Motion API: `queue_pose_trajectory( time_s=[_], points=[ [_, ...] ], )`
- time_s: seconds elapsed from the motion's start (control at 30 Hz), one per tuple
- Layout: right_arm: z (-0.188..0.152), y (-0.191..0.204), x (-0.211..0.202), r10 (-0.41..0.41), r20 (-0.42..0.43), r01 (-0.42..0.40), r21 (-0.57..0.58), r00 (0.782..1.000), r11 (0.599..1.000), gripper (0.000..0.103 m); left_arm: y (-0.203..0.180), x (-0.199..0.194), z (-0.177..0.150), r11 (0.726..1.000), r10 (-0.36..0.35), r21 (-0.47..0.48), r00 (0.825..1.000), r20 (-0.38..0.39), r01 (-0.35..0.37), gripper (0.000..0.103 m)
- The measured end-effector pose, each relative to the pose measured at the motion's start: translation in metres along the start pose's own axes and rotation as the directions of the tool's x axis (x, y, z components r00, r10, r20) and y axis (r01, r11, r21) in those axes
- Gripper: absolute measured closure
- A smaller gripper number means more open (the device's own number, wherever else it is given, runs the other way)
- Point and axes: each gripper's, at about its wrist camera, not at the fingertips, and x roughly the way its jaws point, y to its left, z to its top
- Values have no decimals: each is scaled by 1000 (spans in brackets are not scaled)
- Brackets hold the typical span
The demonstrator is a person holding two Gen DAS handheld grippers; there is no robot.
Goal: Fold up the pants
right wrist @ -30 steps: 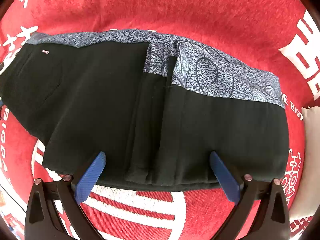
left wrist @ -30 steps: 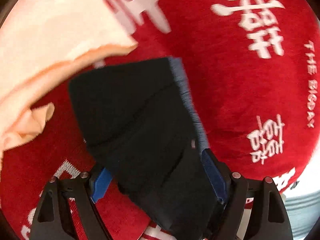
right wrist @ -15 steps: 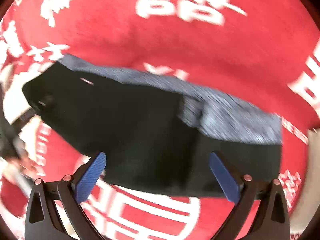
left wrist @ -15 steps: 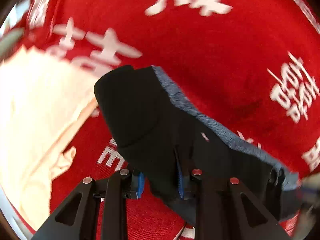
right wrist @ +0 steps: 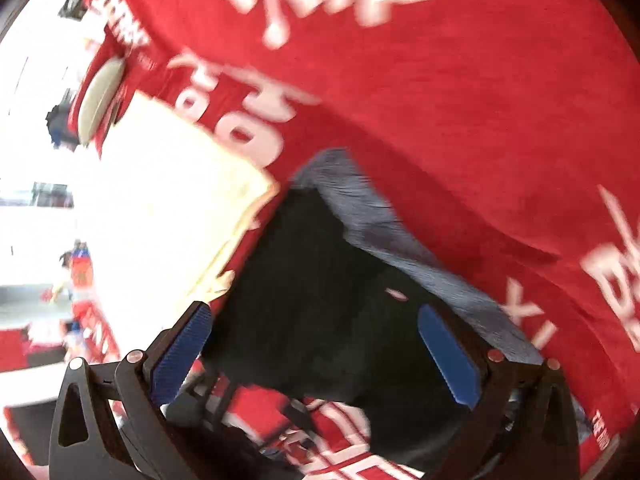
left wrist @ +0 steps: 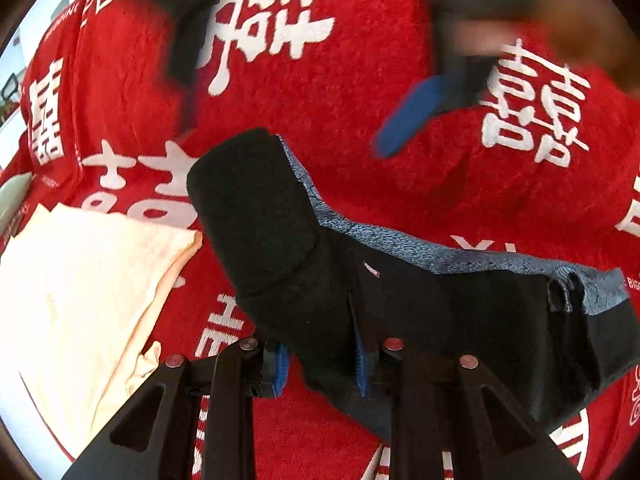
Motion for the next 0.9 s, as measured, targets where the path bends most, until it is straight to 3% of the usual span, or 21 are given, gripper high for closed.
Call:
queue_pose_trajectory(
  time_s=[0.07,0.27,0.3,0.33,0.37,0.4,0.43,0.67,0.9],
  points=[
    [9,8,19,4,-58,-4,-5,998,1000,0,-4,-1,-1,1000,2,15,1000,7,-2,76],
    [15,11,48,-143,-146,139,-34,979,990,1,-10,-9,-1,1000,-5,28,1000,23,5,76],
    [11,6,50,-152,-156,150,-27,976,988,12,-10,-9,-1,1000,-6,29,1000,20,6,76],
    [7,2,49,-141,-158,141,-13,977,990,38,-11,-8,0,999,-11,30,1000,13,11,76],
    [2,-5,47,-104,-158,108,13,982,994,52,-12,-8,0,999,-15,30,1000,4,15,76],
    [-2,-13,43,-81,-140,86,35,987,996,66,-14,-9,0,999,-18,35,1000,3,18,76],
    [-4,-17,39,-74,-120,79,36,990,996,73,-17,-12,1,999,-23,47,1000,7,23,76],
    [-52,-57,-17,40,69,-46,85,997,995,79,-52,-37,11,989,-75,128,996,46,69,76],
    [-116,-103,-79,160,249,-198,135,955,971,84,-94,-70,20,973,-144,194,987,69,128,76]
  ],
)
